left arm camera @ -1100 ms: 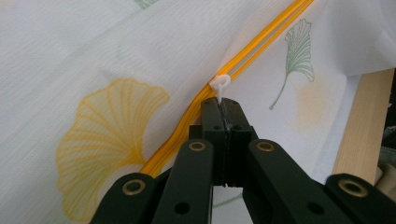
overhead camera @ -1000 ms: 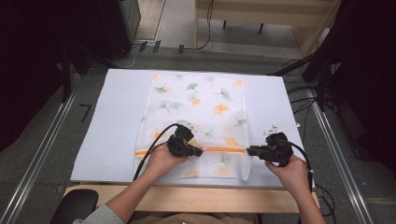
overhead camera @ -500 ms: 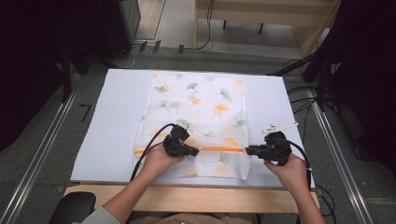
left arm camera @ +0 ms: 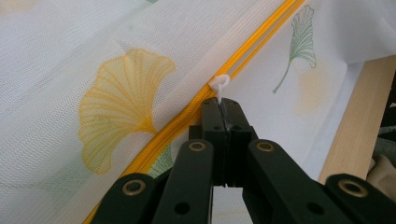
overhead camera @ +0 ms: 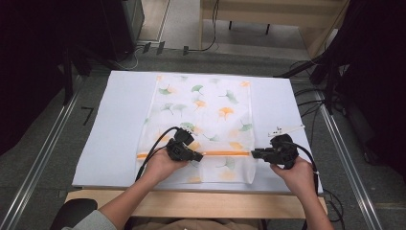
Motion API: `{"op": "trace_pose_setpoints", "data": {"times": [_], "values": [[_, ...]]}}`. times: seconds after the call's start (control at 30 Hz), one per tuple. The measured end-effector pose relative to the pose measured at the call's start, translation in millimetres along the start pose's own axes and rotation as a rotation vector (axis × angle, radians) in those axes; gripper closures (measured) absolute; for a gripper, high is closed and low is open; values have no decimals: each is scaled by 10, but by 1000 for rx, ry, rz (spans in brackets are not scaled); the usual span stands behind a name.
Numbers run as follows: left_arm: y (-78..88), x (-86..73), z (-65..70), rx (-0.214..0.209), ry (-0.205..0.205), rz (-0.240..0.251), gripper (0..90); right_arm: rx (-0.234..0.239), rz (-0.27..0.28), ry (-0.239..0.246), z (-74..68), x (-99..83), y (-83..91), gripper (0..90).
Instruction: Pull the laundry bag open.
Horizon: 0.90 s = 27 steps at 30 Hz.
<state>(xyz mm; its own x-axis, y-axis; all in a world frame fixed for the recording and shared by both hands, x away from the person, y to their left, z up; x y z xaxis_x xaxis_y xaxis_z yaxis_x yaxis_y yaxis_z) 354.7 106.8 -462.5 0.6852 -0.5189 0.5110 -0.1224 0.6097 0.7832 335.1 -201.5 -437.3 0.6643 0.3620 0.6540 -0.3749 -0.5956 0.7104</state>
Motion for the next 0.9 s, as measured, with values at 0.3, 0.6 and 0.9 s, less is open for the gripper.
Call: {"op": "trace_pose_setpoints", "data": {"times": [0.3, 0.6, 0.9], "values": [[54, -36, -17, 14, -33, -23, 900, 0, -1, 5, 4, -4, -1, 849], [221, -129, -122, 12, -22, -10, 900, 0, -4, 2, 4, -7, -2, 848], [235, -137, -152, -13, -1, 17, 900, -1, -3, 0, 14, -9, 3, 848]]}}
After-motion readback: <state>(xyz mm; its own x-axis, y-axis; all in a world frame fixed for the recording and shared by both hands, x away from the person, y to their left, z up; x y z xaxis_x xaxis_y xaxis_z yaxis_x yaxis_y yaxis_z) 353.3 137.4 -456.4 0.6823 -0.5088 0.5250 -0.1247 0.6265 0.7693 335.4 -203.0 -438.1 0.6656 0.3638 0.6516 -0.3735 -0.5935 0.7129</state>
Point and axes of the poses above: each handheld gripper's, and its own axes: y roughly backward along the jaws, x roughly out of its top, z roughly to its right, the point moved 2 cm from there along -y, roughly forward along the jaws, and after that the axes turned 3 degrees about z, right-handed, at the moved point
